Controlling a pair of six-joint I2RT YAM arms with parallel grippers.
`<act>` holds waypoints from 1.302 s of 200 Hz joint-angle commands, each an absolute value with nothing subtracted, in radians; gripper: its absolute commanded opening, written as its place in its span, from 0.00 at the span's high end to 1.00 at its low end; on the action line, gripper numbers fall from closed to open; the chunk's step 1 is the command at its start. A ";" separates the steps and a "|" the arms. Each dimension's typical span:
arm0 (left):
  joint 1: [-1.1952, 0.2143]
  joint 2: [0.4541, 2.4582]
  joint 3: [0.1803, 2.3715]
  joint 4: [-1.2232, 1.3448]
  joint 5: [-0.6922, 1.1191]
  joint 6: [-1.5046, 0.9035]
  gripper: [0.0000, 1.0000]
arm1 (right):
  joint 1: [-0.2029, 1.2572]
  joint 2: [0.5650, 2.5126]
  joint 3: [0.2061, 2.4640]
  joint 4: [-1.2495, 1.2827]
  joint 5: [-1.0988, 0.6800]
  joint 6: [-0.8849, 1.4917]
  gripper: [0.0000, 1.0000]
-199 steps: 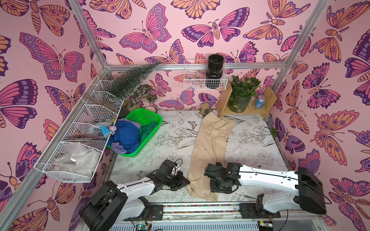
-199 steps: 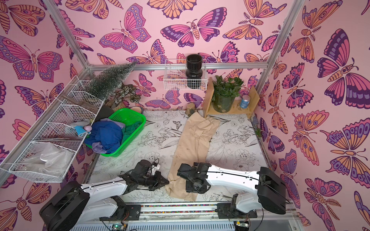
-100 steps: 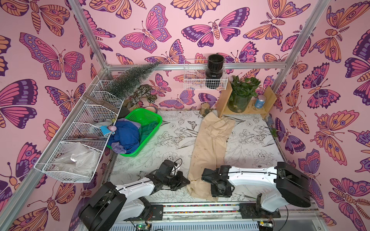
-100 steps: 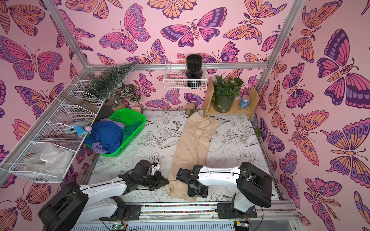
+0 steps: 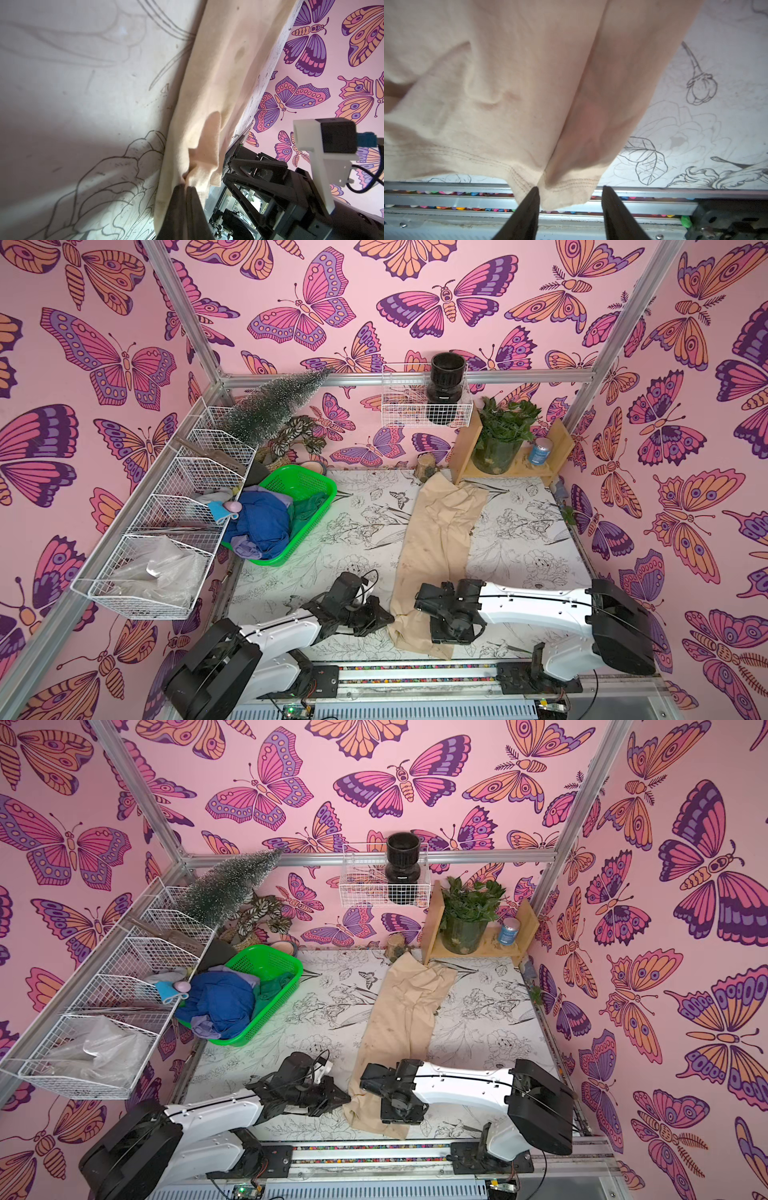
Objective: Fold and stack t-shirts
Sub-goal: Fold the T-shirt.
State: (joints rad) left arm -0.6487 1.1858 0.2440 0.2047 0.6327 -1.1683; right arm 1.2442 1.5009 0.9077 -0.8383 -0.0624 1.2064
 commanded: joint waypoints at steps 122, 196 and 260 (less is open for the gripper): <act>-0.628 1.151 0.239 0.128 0.632 -1.127 1.00 | 1.308 1.638 0.808 -0.852 -0.121 1.274 1.00; -0.609 1.086 0.264 0.058 0.683 -1.149 1.00 | 1.340 1.576 0.841 -0.958 -0.088 1.309 1.00; -0.610 1.090 0.382 -0.008 0.723 -1.145 1.00 | 1.307 1.470 0.920 -1.152 0.062 1.393 1.00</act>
State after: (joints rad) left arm -0.6155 1.0538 0.3210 0.0204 0.6926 -1.1614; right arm 1.3289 1.4914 0.8745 -0.8940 -0.0357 1.2312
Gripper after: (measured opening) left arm 0.061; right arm 0.059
